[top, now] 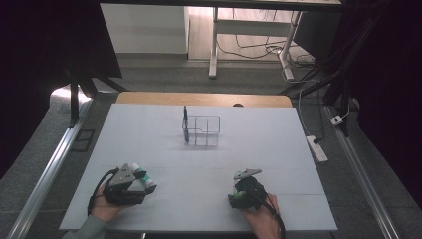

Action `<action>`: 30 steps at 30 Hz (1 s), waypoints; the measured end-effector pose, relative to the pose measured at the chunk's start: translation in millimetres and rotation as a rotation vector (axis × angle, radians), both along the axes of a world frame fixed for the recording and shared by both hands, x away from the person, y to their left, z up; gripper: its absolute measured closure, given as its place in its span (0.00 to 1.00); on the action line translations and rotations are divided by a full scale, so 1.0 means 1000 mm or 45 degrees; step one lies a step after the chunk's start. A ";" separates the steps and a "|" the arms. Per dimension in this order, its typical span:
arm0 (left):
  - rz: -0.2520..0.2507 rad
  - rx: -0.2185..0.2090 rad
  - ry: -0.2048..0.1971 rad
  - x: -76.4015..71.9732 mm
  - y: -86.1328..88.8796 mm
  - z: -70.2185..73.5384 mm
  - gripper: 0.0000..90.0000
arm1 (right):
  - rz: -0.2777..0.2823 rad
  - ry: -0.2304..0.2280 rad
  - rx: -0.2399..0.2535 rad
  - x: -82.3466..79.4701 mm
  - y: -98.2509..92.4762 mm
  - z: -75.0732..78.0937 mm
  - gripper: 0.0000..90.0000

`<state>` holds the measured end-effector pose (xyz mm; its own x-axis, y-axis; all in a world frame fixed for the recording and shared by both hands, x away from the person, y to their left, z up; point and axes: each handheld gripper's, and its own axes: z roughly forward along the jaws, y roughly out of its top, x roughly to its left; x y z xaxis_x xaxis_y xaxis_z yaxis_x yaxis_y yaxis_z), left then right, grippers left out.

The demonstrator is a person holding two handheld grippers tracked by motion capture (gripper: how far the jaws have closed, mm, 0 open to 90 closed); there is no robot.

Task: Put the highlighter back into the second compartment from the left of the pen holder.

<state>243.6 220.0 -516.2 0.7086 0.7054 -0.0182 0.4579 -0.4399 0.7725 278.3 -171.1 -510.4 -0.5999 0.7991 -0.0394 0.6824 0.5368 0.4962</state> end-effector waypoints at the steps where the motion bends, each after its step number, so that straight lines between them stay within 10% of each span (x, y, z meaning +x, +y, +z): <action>1: 0.000 0.000 -0.001 0.000 0.000 0.000 0.40 | 0.002 0.000 -0.002 0.001 -0.002 0.001 0.49; 6: 0.001 0.004 -0.002 0.000 0.000 0.000 0.40 | -0.016 0.038 -0.027 0.008 -0.010 0.006 0.74; 14: 0.011 0.001 -0.014 0.000 0.001 0.000 0.40 | 0.020 0.061 -0.044 0.011 -0.015 0.009 0.75; 30: -0.026 0.040 -0.050 -0.002 -0.008 0.004 0.41 | 0.219 0.007 0.162 0.026 -0.038 0.032 0.75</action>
<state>241.7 212.4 -512.1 0.7224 0.6908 0.0319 0.4182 -0.4732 0.7754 303.9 -208.8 -478.4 -0.7281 0.6830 0.0585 0.5886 0.5792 0.5640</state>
